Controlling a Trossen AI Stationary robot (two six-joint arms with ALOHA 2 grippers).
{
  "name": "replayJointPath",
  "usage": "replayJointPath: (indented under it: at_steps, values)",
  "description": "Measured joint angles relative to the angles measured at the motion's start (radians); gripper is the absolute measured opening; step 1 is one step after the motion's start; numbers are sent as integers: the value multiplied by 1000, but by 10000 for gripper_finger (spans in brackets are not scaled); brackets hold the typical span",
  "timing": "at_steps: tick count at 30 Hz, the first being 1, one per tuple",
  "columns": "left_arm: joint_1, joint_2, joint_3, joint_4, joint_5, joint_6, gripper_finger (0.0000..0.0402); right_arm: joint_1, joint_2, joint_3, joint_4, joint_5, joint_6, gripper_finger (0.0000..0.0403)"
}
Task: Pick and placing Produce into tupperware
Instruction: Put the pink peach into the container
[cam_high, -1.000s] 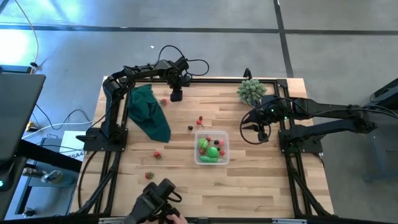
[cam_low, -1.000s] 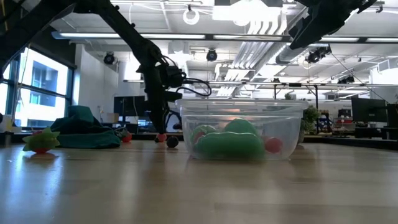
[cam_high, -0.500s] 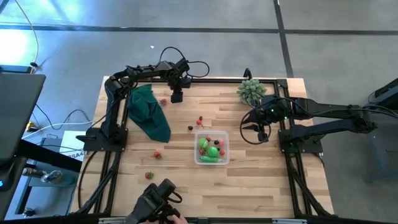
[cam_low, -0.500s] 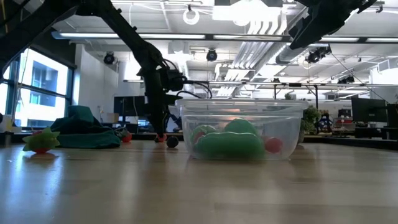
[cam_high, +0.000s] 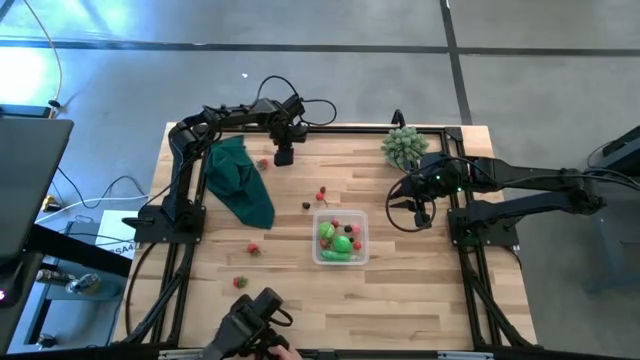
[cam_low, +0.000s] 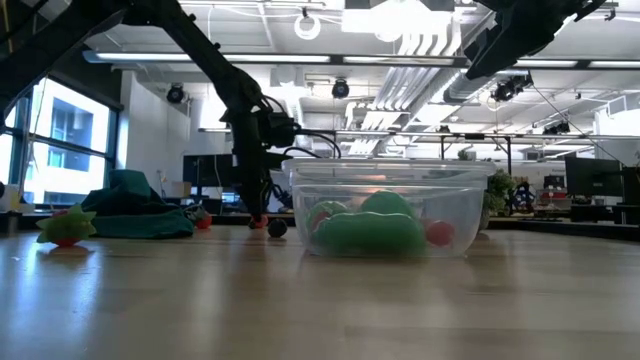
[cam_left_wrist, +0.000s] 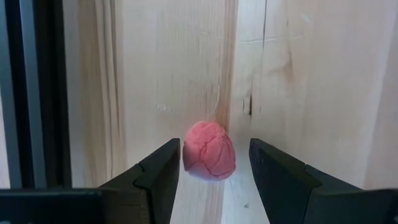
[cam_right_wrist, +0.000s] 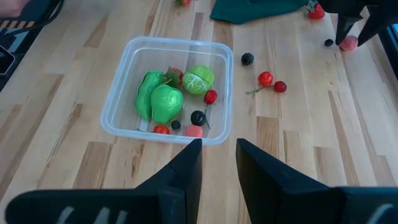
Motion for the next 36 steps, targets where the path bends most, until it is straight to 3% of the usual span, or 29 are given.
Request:
replayJointPath:
  at_steps: [21,30,36]
  values:
    - [1,30,0,3,9,0,180,0,0,0,0,0,0,89]
    - [2,34,1,14,33,-7,123,0,0,0,0,0,0,89]
    - [2,35,1,15,32,-7,113,0,0,0,0,0,0,89]
